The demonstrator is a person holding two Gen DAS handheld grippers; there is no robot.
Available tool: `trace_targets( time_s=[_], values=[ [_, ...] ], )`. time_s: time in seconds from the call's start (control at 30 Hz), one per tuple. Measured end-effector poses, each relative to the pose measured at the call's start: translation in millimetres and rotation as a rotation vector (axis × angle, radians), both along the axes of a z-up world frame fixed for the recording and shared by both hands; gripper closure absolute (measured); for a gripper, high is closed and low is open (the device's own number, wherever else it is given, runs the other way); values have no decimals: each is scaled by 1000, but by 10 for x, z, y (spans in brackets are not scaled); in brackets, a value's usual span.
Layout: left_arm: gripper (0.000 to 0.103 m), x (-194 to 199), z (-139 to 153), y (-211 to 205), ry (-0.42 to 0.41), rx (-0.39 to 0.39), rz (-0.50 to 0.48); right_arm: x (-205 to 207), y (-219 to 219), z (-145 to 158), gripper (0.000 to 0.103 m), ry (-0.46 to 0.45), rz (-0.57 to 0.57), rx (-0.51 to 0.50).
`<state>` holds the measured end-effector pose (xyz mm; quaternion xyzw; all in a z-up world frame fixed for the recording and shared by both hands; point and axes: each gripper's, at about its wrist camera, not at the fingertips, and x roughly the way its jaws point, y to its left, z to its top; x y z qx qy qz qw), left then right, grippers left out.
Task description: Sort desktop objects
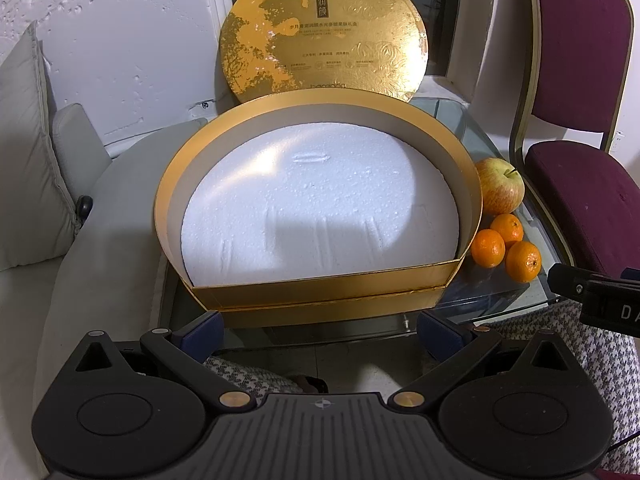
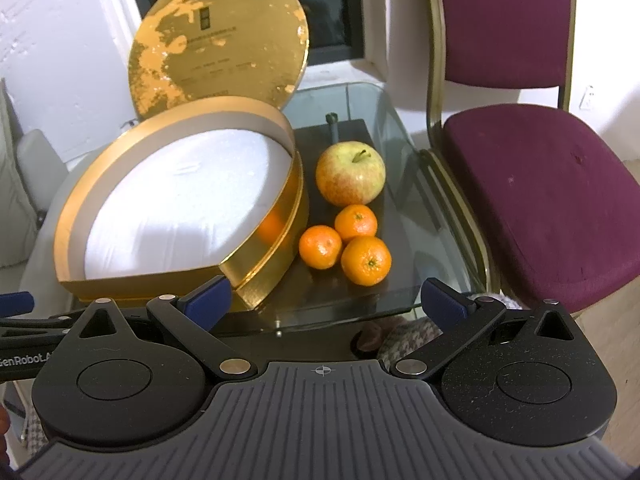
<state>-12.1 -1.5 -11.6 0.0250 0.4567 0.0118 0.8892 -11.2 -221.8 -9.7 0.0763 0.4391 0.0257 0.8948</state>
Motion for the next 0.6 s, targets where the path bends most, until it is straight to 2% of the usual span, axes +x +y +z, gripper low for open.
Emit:
trace_targets(
  time_s=[0.6],
  values=[
    [1,20,-3,-34,9,10,-2,-1,-22,-44,0,5,-5,9]
  ],
)
